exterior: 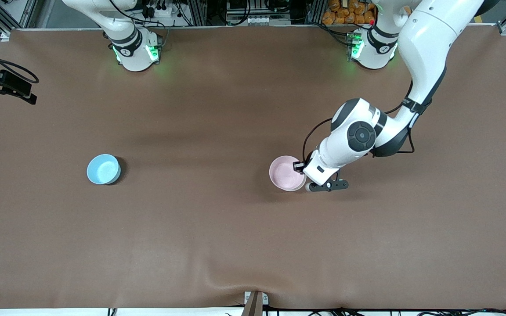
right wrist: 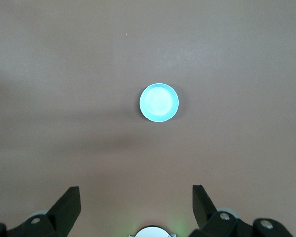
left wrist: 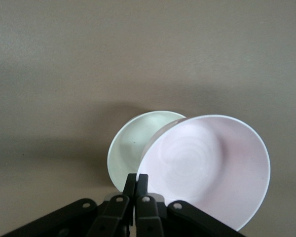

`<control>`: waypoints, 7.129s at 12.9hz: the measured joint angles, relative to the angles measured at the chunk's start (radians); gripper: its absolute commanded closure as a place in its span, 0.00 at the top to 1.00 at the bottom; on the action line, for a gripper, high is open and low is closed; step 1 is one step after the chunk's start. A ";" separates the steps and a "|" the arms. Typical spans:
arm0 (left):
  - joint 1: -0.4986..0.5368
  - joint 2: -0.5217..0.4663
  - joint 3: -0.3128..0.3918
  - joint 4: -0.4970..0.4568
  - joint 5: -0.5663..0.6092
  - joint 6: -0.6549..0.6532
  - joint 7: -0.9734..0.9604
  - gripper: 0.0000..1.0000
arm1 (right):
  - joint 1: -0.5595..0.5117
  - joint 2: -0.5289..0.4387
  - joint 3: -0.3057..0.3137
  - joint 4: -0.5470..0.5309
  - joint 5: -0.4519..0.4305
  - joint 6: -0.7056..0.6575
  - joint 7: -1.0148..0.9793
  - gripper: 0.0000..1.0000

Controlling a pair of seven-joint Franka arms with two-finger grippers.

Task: Stack pink and blue bowls on white bowl

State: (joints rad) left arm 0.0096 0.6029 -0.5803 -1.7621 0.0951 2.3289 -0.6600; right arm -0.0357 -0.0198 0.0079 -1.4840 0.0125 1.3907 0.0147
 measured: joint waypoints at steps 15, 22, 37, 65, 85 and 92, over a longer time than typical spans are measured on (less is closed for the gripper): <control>0.016 0.003 0.025 -0.004 0.003 -0.021 0.000 1.00 | 0.000 0.000 0.000 -0.001 0.000 0.005 0.000 1.00; 0.166 -0.224 0.029 0.264 0.004 -0.546 0.015 1.00 | -0.092 0.043 -0.006 -0.020 0.000 0.011 -0.099 1.00; 0.370 -0.454 0.033 0.350 0.004 -0.715 0.152 1.00 | -0.160 0.196 -0.032 -0.666 0.023 0.910 -0.125 0.78; 0.123 -0.522 0.390 0.330 -0.014 -0.741 0.467 1.00 | -0.114 0.365 0.063 -0.561 0.137 0.951 -0.018 0.00; 0.123 -0.522 0.388 0.300 -0.015 -0.769 0.468 1.00 | 0.618 0.708 0.099 0.117 0.054 0.851 1.459 0.00; 0.124 -0.523 0.388 0.237 -0.015 -0.709 0.490 1.00 | 0.733 0.828 0.094 0.254 -0.018 0.848 1.646 0.00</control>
State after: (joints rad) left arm 0.1335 0.0798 -0.1924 -1.5253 0.0798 1.6203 -0.1700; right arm 0.6970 0.8086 0.1016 -1.2305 -0.0050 2.2392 1.6606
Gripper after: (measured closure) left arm 0.000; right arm 0.982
